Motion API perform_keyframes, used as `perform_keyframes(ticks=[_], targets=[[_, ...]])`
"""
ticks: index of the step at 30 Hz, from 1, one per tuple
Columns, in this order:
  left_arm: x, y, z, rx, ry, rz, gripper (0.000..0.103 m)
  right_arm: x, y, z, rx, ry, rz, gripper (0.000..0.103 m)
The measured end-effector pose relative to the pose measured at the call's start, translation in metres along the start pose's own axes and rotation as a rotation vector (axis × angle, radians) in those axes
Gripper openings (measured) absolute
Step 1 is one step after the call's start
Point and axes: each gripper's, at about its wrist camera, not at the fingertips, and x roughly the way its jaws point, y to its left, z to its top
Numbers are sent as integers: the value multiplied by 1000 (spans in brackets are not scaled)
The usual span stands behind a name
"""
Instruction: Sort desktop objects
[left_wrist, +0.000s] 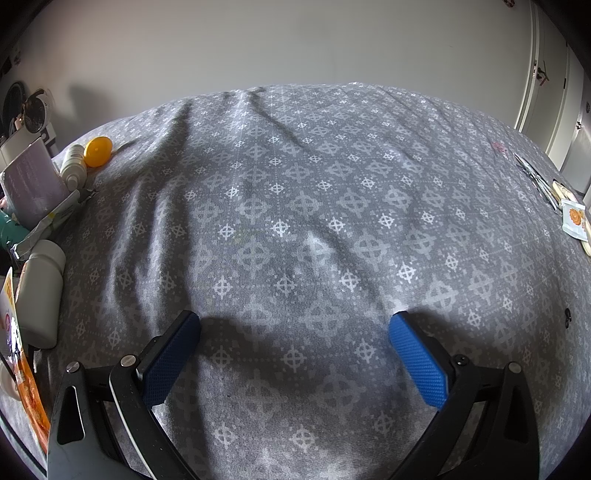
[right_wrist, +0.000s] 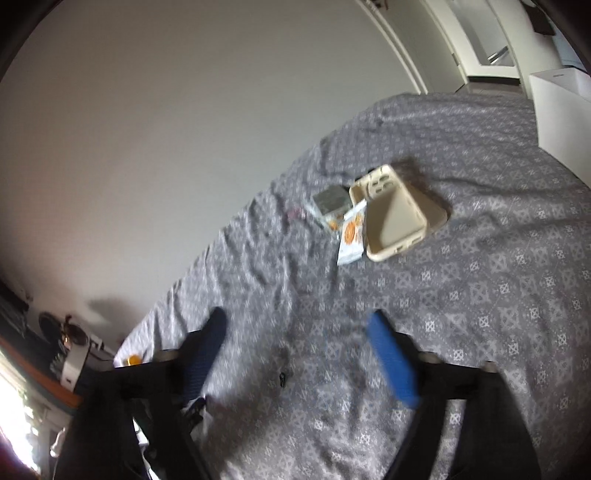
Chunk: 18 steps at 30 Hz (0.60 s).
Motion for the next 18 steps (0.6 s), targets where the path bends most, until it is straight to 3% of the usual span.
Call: perform_keyframes(ticks=[18], targets=[[0,1,0,0,0,0,103,5,2,-2,-2,30,9,90]])
